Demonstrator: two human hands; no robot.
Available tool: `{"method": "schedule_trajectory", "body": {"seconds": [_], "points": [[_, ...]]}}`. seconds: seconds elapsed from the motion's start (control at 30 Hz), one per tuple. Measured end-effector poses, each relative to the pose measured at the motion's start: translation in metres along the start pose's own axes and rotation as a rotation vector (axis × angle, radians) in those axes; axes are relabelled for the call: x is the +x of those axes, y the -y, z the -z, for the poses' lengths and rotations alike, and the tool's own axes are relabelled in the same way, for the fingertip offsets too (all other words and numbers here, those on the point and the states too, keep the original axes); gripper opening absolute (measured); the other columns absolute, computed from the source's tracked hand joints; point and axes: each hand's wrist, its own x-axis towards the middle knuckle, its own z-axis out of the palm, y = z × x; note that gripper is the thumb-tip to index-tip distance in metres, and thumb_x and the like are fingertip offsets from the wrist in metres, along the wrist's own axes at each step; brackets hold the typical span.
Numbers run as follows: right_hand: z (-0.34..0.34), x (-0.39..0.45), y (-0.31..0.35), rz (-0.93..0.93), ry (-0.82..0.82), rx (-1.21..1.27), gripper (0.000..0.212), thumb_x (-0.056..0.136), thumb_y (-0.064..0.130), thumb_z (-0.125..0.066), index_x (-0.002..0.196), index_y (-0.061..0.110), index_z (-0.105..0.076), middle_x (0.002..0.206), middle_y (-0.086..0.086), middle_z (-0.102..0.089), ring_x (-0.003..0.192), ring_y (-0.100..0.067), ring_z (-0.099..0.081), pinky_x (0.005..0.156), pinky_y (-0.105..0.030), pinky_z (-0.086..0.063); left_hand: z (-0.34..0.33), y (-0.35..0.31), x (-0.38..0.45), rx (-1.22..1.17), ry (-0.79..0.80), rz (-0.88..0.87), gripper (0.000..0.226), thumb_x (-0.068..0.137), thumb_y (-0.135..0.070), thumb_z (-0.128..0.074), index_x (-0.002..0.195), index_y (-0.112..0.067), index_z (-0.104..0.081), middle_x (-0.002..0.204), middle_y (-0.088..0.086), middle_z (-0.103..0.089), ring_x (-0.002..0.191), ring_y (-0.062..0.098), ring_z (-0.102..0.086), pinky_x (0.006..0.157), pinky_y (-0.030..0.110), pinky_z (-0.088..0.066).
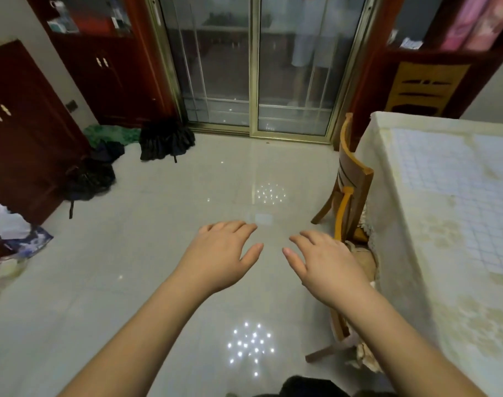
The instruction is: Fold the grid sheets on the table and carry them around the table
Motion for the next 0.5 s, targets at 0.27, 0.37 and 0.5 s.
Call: {"method": "schedule_trajectory", "body": {"seconds": [0.27, 0.37, 0.5], "points": [[0.007, 0.077, -0.043, -0.105, -0.018, 0.024, 0.053, 0.1, 0.055, -0.024, 0.144, 0.03, -0.039, 0.15, 0.004, -0.039, 0.138, -0.016, -0.035, 0.11, -0.035, -0.029, -0.004, 0.004, 0.103, -0.035, 0.049, -0.098, 0.053, 0.099, -0.053, -0.029, 0.147, -0.031, -0.033, 0.15, -0.011, -0.039, 0.138, 0.012, -0.034, 0.109, 0.032, -0.022], [0.011, 0.111, -0.068, -0.149, -0.047, 0.062, 0.052, 0.1, 0.055, -0.023, 0.141, 0.029, -0.043, 0.145, 0.005, -0.044, 0.135, -0.017, -0.038, 0.109, -0.037, -0.031, -0.003, -0.001, 0.152, -0.009, 0.067, -0.13, 0.053, 0.099, -0.053, -0.029, 0.146, -0.03, -0.034, 0.149, -0.011, -0.04, 0.138, 0.013, -0.035, 0.11, 0.032, -0.023], [0.022, 0.156, -0.097, -0.193, -0.08, 0.079, 0.051, 0.1, 0.054, -0.025, 0.137, 0.027, -0.048, 0.14, 0.002, -0.049, 0.13, -0.02, -0.043, 0.106, -0.038, -0.035, 0.007, -0.006, 0.21, 0.03, 0.076, -0.172, 0.053, 0.099, -0.053, -0.03, 0.147, -0.03, -0.034, 0.15, -0.011, -0.039, 0.138, 0.013, -0.035, 0.11, 0.032, -0.023]]}}
